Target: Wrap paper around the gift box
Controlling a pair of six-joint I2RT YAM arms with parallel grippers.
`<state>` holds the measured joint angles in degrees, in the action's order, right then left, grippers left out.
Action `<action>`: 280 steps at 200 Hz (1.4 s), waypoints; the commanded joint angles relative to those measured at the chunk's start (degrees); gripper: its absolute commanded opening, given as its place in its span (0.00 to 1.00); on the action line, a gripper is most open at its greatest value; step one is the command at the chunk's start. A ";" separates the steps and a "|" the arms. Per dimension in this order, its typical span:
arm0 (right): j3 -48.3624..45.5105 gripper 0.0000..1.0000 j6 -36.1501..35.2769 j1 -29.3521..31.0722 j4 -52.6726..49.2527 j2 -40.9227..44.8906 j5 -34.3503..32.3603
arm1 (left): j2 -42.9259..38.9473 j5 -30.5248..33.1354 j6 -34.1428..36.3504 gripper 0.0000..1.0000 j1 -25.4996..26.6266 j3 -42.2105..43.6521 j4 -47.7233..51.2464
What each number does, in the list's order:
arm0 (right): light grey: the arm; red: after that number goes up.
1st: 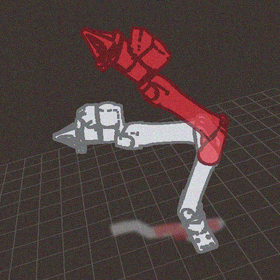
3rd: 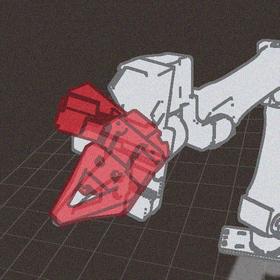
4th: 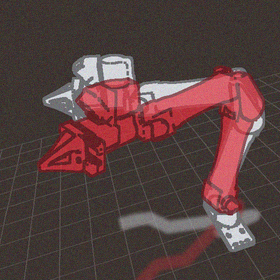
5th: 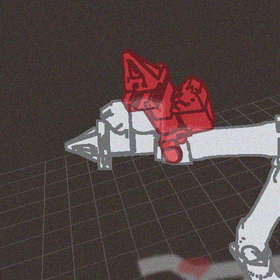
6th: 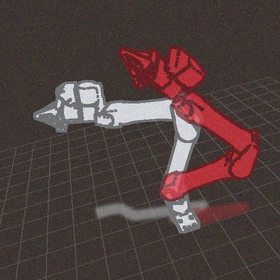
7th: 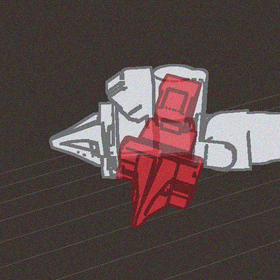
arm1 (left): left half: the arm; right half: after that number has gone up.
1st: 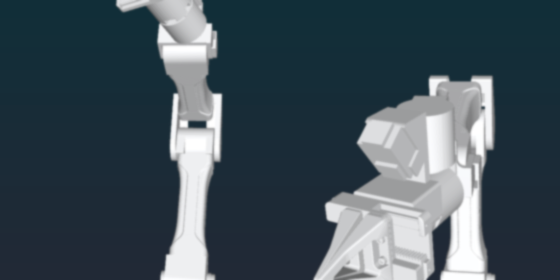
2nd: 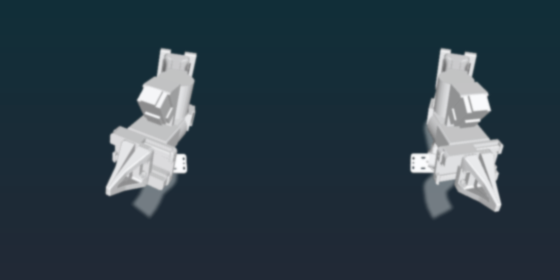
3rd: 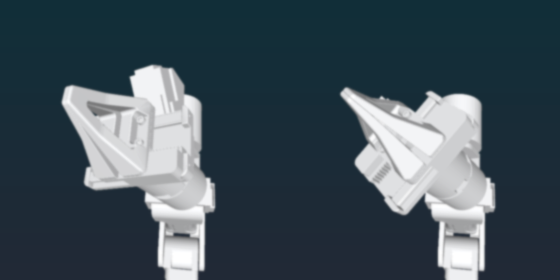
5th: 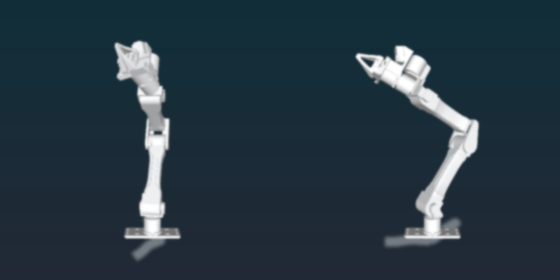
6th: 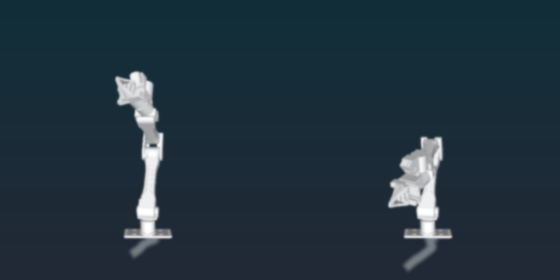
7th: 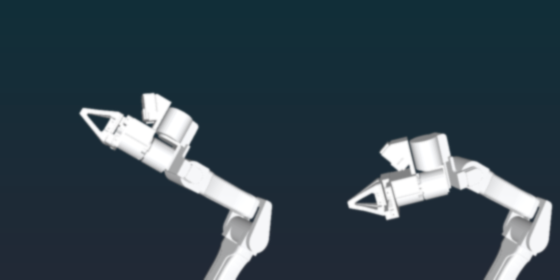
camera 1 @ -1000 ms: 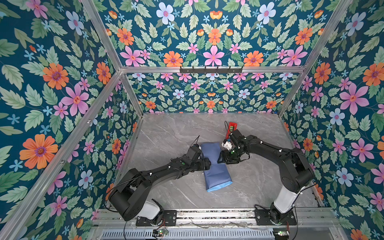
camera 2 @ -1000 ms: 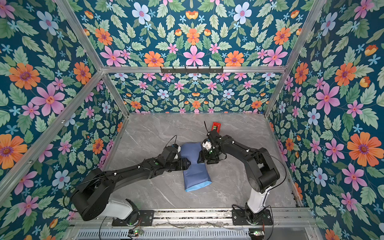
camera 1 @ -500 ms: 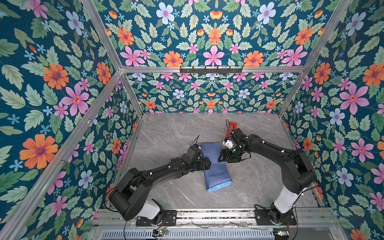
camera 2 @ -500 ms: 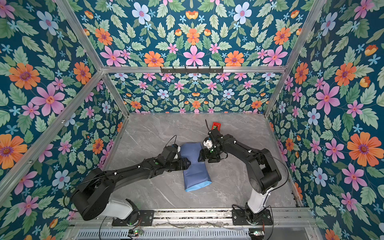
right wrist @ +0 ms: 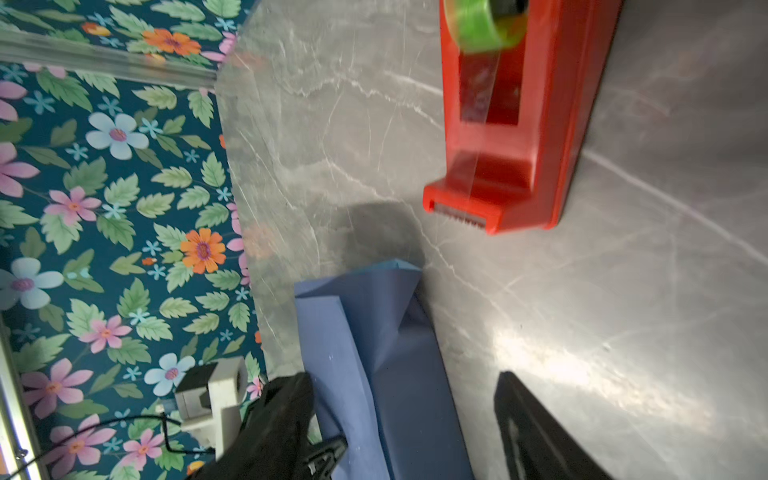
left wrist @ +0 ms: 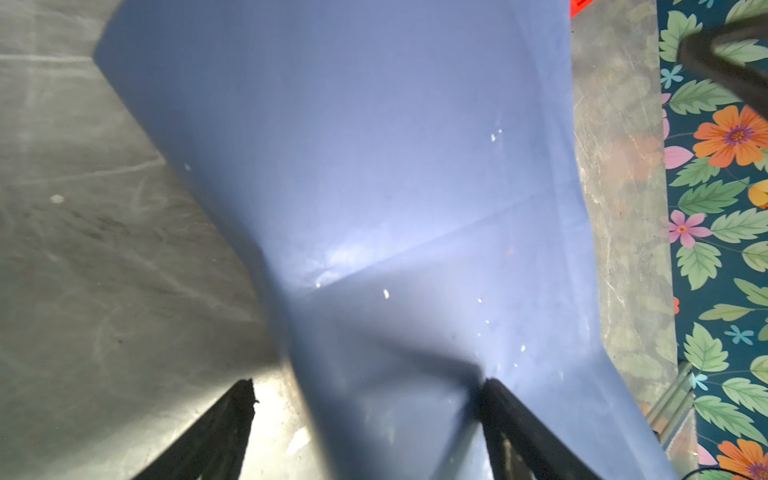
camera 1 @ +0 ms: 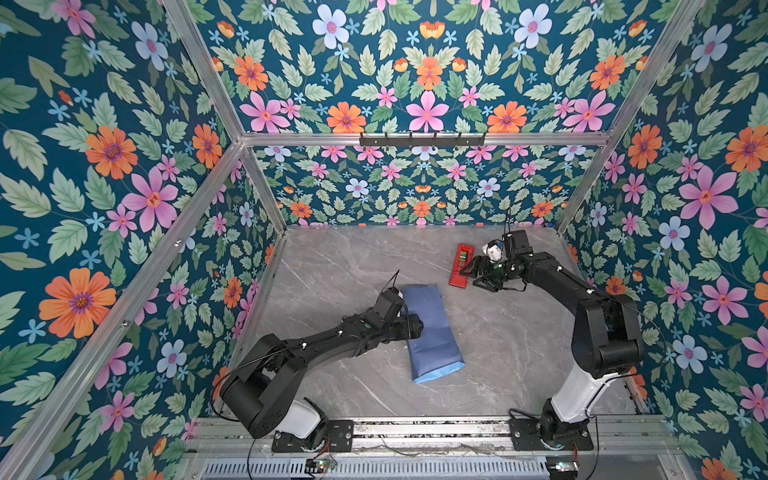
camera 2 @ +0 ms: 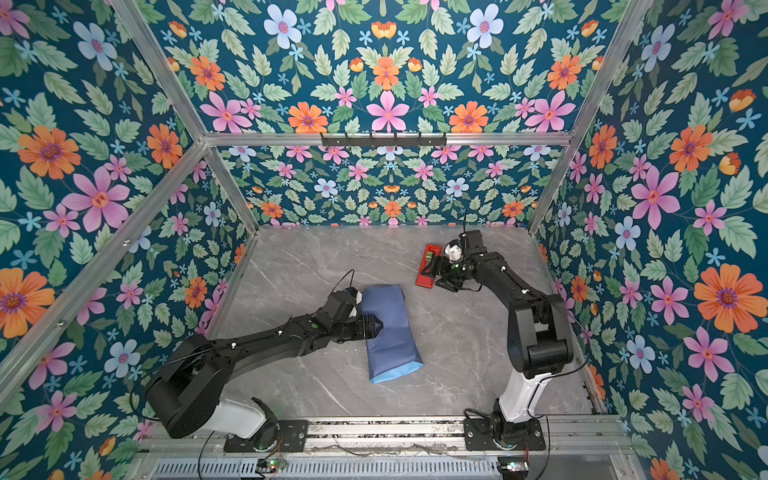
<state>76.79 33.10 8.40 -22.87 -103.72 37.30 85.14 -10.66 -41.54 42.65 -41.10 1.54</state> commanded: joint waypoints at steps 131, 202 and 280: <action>13.56 0.49 2.50 -1.72 2.77 -17.81 3.98 | 1.25 4.24 1.72 0.86 -0.02 0.59 9.82; 11.91 0.34 4.74 -1.73 5.44 -19.55 5.02 | 1.41 4.33 1.99 0.86 -0.04 0.21 9.98; 10.59 0.31 7.35 -1.64 7.71 -20.68 4.57 | 1.13 4.50 2.19 0.86 -0.04 0.28 10.15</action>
<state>88.07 39.05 6.59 -13.19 -123.37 45.06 85.32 -10.66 -41.32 42.65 -41.50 1.76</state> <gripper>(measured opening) 0.312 0.857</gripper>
